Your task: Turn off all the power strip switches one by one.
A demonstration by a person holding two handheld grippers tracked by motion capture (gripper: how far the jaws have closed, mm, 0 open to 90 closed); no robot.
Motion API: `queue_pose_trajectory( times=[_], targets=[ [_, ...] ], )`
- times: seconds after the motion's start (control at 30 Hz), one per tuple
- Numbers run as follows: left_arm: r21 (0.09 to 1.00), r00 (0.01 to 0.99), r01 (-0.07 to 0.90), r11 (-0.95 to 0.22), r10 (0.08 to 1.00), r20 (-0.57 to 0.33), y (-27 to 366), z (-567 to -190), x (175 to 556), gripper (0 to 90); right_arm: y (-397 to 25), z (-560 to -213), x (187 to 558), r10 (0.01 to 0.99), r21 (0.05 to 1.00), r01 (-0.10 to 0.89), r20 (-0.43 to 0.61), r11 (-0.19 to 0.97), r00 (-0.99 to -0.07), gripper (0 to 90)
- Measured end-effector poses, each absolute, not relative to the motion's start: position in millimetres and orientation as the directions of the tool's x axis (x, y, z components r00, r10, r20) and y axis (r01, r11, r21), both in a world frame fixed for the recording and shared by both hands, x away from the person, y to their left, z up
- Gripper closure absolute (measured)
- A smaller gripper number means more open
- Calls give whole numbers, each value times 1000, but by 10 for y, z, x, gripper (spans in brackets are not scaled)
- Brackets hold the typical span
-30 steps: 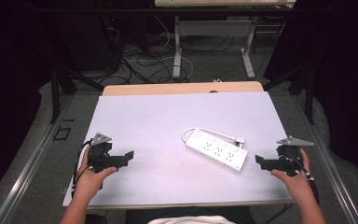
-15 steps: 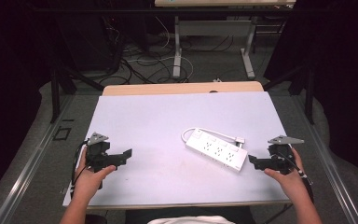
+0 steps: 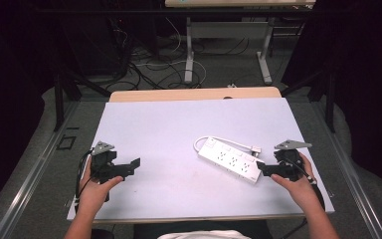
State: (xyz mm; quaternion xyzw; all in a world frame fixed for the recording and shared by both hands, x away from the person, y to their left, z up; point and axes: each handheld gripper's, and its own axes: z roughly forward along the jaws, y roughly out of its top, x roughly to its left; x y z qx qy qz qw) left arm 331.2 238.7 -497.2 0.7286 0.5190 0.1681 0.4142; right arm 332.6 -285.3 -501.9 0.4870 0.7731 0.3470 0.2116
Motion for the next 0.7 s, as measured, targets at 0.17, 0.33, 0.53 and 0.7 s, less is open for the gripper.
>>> queue_pose_trajectory(
  times=[0.17, 0.33, 0.53, 0.7],
  targets=[
    [782, 404, 611, -123, 898, -174, 2398, -4967, 3307, 31, -2759, -4985, 3377, 887, 742, 604, 27, 291, -460, 249],
    [772, 388, 627, -107, 902, -190, 2418, -4964, 3307, 47, -2642, -4966, 3446, 872, 734, 607, 41, 306, -489, 296],
    [785, 385, 611, -102, 905, -182, 2437, -4959, 3307, 48, -2572, -4962, 3497, 859, 726, 607, 44, 323, -509, 307],
    [785, 386, 610, -108, 906, -176, 2449, -4958, 3309, 28, -2489, -4941, 3563, 851, 724, 593, 16, 352, -524, 307]
  ],
)
